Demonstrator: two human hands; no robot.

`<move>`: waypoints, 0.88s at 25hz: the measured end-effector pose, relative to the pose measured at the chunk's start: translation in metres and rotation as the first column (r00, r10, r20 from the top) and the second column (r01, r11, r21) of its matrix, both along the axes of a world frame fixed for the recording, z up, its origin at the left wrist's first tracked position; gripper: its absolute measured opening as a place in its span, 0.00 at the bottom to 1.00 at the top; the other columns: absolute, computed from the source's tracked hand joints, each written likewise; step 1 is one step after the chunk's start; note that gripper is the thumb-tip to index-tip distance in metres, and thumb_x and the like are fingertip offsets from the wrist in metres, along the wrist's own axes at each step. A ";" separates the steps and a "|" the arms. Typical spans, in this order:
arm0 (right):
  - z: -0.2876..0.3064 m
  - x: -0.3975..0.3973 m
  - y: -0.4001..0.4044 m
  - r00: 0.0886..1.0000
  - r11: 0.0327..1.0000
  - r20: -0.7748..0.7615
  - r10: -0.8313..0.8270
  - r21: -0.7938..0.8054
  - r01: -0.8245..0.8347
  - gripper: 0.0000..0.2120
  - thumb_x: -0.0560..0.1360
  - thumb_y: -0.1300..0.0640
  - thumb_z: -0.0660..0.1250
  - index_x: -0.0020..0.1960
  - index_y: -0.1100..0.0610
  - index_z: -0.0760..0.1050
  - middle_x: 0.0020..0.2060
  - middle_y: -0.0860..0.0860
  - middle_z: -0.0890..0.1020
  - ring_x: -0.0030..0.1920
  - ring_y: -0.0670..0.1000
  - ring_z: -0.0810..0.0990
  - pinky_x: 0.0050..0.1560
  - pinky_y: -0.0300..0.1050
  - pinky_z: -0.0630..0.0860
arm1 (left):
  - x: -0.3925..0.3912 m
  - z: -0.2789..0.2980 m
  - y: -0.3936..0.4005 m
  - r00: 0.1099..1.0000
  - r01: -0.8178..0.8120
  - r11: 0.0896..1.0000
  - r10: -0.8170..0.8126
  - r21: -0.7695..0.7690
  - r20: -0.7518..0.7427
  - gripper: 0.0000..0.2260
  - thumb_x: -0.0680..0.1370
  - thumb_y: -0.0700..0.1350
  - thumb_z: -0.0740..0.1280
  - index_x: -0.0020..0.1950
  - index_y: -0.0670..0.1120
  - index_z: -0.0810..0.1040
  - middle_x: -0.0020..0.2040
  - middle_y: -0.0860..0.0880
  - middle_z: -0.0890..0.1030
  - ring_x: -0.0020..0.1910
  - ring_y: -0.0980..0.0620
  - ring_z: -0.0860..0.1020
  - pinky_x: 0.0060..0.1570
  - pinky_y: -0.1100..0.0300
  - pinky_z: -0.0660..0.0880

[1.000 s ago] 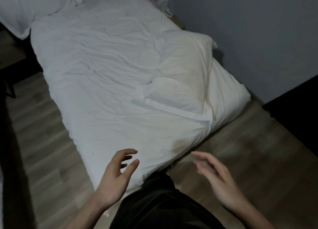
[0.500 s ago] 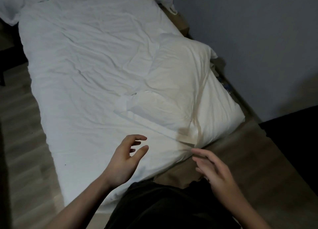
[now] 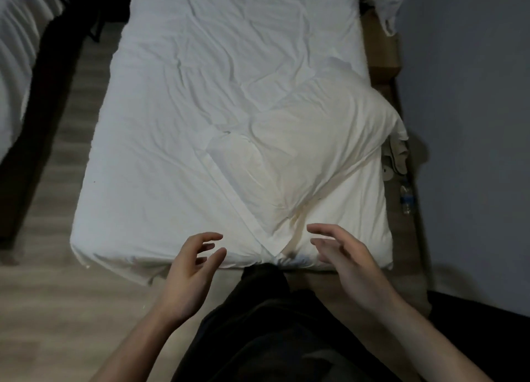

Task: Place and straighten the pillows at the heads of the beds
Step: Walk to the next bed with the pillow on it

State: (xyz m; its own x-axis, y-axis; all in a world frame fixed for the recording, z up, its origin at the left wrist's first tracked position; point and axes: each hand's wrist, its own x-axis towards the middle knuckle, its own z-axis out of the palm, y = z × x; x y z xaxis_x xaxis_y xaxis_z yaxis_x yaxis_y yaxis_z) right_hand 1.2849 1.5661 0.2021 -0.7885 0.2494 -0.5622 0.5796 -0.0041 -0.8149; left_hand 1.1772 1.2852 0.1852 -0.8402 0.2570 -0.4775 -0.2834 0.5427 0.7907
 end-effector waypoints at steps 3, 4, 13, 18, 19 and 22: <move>0.000 -0.015 0.018 0.996 0.996 0.026 0.088 -0.006 -0.088 0.20 0.71 0.34 0.65 0.62 0.33 0.80 0.55 0.34 0.85 0.58 0.36 0.82 0.62 0.46 0.77 | -0.003 -0.005 0.016 0.999 -0.043 0.999 0.043 0.006 0.020 0.09 0.82 0.49 0.69 0.61 0.58 0.80 0.63 0.55 0.79 0.64 0.62 0.77 0.57 0.62 0.73; 0.000 -0.021 0.022 0.994 0.994 0.034 0.106 -0.002 -0.106 0.20 0.71 0.33 0.65 0.62 0.32 0.79 0.55 0.32 0.84 0.58 0.34 0.82 0.59 0.43 0.76 | -0.012 -0.008 0.023 0.999 -0.033 0.999 0.033 0.009 0.022 0.09 0.82 0.49 0.69 0.61 0.57 0.80 0.63 0.56 0.79 0.64 0.61 0.77 0.58 0.60 0.74; -0.023 -0.031 0.106 0.973 0.975 0.074 0.217 0.035 -0.220 0.19 0.75 0.36 0.65 0.64 0.35 0.80 0.56 0.42 0.87 0.58 0.43 0.84 0.67 0.60 0.79 | -0.007 -0.028 0.086 0.980 -0.195 0.981 0.195 -0.002 0.040 0.08 0.82 0.52 0.69 0.61 0.58 0.80 0.61 0.55 0.81 0.61 0.61 0.79 0.54 0.64 0.75; -0.046 -0.037 0.190 0.928 0.931 0.092 0.361 0.029 -0.365 0.19 0.74 0.37 0.66 0.64 0.35 0.80 0.58 0.39 0.85 0.61 0.42 0.83 0.67 0.61 0.79 | 0.055 -0.052 0.153 0.919 -0.391 0.918 0.394 -0.064 0.039 0.07 0.81 0.51 0.69 0.59 0.58 0.80 0.58 0.54 0.81 0.60 0.61 0.79 0.50 0.66 0.74; -0.049 -0.038 0.209 0.916 0.919 0.100 0.389 0.028 -0.393 0.18 0.74 0.37 0.67 0.63 0.36 0.81 0.58 0.39 0.85 0.61 0.42 0.83 0.68 0.59 0.78 | 0.069 -0.054 0.170 0.897 -0.438 0.896 0.441 -0.068 0.032 0.07 0.81 0.51 0.69 0.59 0.58 0.81 0.58 0.54 0.82 0.58 0.63 0.79 0.50 0.66 0.74; -0.067 -0.042 0.258 0.913 0.918 0.113 0.393 0.016 -0.397 0.10 0.80 0.50 0.70 0.61 0.42 0.83 0.57 0.43 0.86 0.59 0.46 0.84 0.67 0.60 0.79 | 0.095 -0.063 0.212 0.860 -0.505 0.860 0.509 -0.076 0.030 0.06 0.81 0.51 0.70 0.58 0.58 0.81 0.58 0.55 0.82 0.58 0.62 0.80 0.52 0.64 0.75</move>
